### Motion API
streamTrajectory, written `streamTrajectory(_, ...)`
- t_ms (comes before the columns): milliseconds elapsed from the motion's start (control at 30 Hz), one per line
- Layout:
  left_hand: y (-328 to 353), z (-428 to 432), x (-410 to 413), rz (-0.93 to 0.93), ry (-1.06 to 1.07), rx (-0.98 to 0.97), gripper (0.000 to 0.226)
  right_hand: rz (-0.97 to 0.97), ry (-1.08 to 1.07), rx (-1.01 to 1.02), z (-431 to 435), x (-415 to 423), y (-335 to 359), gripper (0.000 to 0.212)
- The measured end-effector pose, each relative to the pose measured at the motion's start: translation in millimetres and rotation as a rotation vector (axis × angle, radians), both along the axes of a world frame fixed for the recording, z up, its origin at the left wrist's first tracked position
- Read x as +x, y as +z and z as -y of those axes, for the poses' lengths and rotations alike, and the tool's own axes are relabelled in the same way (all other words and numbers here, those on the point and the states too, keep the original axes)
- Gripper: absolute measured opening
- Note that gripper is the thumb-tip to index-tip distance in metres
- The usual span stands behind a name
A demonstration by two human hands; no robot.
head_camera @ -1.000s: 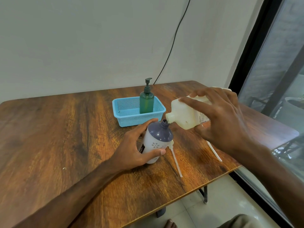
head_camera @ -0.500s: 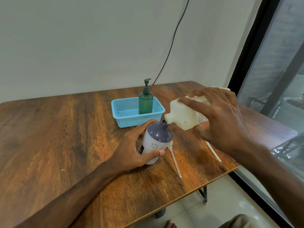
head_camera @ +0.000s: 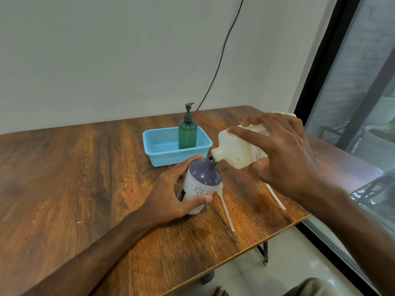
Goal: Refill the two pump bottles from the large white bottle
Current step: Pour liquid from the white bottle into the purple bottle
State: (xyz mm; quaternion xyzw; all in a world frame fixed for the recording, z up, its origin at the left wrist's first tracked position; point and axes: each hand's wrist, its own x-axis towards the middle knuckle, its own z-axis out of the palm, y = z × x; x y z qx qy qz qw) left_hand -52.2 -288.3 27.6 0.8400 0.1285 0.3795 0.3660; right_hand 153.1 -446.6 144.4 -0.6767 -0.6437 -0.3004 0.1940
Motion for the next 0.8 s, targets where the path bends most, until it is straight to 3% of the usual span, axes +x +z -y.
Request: streamTrajectory(800,0.3,-0.5,0.2,-0.028,0.007,0.014,0.091,0.021,-0.013,-0.046,-1.3,-3.2,7.5,0.093)
